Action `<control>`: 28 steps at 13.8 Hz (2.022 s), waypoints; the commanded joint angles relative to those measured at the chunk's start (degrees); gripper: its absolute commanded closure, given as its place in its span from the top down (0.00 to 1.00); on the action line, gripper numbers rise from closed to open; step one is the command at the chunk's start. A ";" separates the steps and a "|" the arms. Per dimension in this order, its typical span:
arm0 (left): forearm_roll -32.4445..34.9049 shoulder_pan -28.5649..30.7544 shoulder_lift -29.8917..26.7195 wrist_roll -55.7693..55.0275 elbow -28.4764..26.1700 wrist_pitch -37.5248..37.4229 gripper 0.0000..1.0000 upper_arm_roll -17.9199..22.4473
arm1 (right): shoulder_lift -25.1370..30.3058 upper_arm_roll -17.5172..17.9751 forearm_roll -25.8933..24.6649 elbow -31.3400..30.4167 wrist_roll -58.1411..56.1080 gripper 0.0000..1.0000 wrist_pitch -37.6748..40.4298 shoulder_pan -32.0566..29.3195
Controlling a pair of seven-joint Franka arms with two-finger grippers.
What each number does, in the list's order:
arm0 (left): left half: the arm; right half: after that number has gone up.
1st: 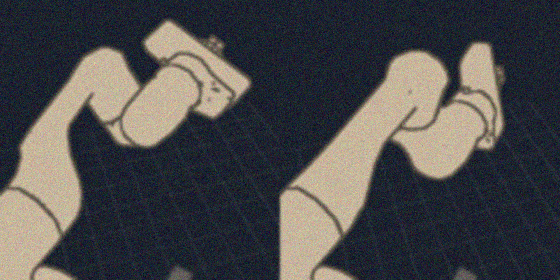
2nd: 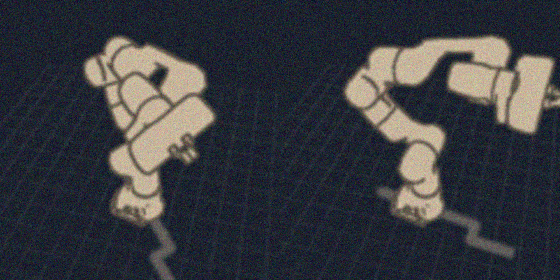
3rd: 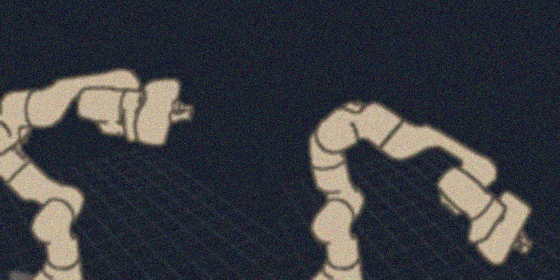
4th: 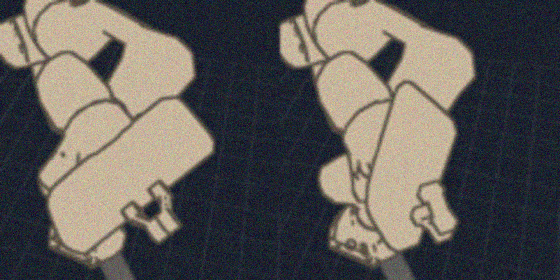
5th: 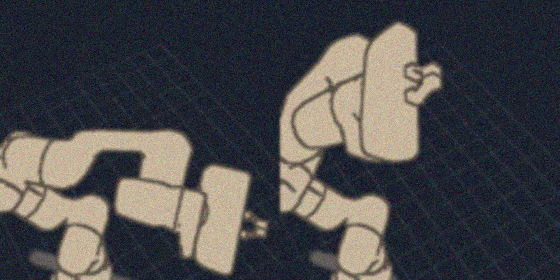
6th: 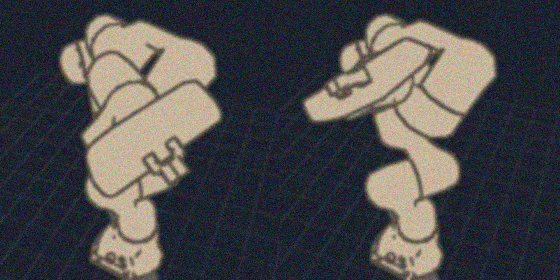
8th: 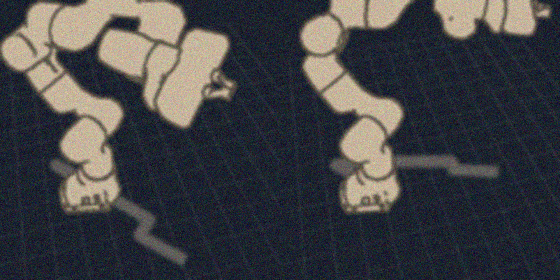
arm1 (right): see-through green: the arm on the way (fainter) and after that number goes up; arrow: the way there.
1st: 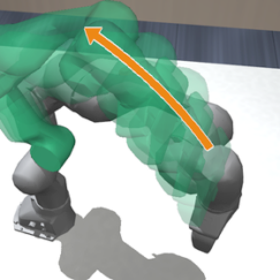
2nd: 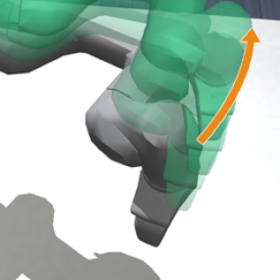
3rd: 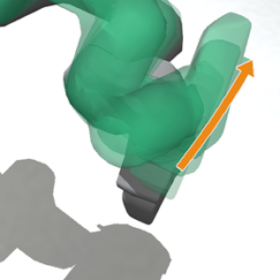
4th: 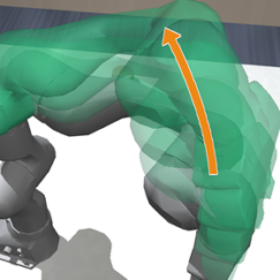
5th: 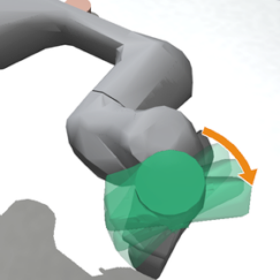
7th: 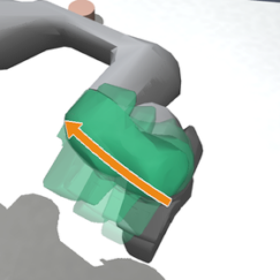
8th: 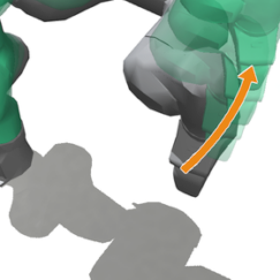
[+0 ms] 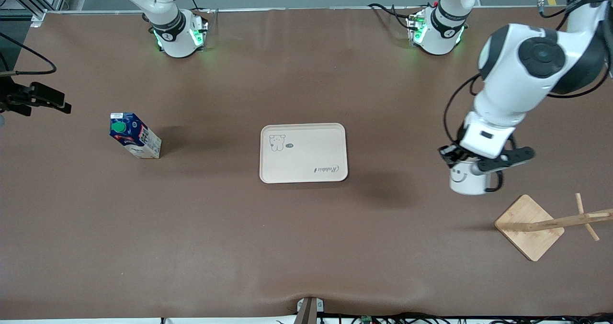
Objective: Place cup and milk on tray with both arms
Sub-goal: 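Carry the mug to the tray while the right gripper reaches the milk, then set the mug on the tray while the right gripper grasps the milk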
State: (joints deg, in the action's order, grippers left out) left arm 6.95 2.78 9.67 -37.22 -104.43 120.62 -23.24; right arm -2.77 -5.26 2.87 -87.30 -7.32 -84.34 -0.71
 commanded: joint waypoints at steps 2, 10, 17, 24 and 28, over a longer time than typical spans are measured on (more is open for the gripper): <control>-0.45 -8.81 5.69 -9.95 5.01 -5.56 0.00 -1.55 | -1.79 0.33 -0.05 1.25 -0.85 1.00 1.02 -0.70; -6.76 -25.10 24.60 -30.54 20.14 -9.97 0.00 -1.55 | -2.69 0.60 -0.85 -19.80 -0.50 1.00 -12.04 -1.94; -15.20 -27.21 32.77 -33.27 21.90 -10.06 0.00 -1.29 | 0.92 0.60 -2.60 -33.90 2.58 1.00 -22.71 1.94; -15.21 -27.83 35.85 -32.83 23.21 -10.23 0.00 -0.76 | 1.27 0.68 -9.20 -37.14 2.75 1.00 -25.94 1.85; -15.21 -27.83 36.74 -31.51 23.48 -10.32 0.00 0.38 | 1.36 0.60 -9.20 -39.00 2.84 1.00 -28.06 1.59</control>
State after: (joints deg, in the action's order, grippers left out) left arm -7.25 -24.21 45.19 -69.44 -83.22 112.05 -24.14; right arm -3.48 -4.85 -4.79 -123.97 -5.72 -111.15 1.18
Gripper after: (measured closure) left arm 0.894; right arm 0.000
